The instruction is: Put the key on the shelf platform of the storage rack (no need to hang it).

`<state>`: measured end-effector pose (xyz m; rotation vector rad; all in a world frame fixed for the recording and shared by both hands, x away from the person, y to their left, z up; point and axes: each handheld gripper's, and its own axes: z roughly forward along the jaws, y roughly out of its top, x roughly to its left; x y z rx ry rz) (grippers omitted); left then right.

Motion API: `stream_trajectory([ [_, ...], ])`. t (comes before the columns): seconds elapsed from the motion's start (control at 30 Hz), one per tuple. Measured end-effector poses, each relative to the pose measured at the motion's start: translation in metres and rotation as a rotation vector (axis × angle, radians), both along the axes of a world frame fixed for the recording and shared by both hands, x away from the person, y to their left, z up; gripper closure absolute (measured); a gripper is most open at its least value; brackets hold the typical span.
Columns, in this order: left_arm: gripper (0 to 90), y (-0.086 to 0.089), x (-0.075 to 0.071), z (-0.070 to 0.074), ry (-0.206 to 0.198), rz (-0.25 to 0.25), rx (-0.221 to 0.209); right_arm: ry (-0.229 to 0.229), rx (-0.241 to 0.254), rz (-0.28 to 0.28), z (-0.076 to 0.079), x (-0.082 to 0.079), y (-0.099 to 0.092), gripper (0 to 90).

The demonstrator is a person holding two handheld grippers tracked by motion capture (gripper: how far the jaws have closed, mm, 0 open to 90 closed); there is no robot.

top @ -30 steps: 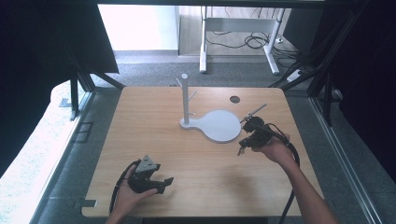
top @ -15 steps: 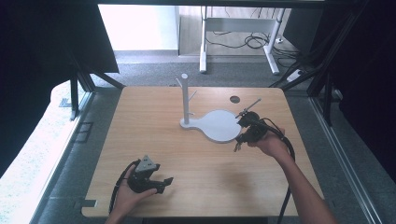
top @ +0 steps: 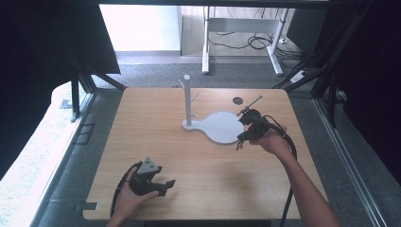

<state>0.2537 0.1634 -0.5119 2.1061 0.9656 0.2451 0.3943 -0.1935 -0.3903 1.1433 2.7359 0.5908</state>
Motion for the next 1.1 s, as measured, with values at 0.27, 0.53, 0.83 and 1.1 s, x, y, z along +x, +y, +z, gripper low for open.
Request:
stream_trajectory([
  [0.27,24.1,0.000,0.000,0.000,0.001,0.003,-0.002,-0.008,0.000,0.014,0.006,0.008,0.010,89.9],
  [0.53,24.0,0.000,0.000,-0.001,0.008,-0.003,0.007,0.006,0.002,0.015,0.002,0.018,0.018,89.9],
  [0.83,24.0,0.000,0.000,-0.001,0.007,-0.006,0.008,0.008,0.004,0.004,0.001,0.027,0.022,90.0],
  [1.1,24.0,0.000,0.000,-0.002,0.005,-0.008,0.011,0.010,-0.003,0.001,0.002,0.035,0.029,89.9],
])
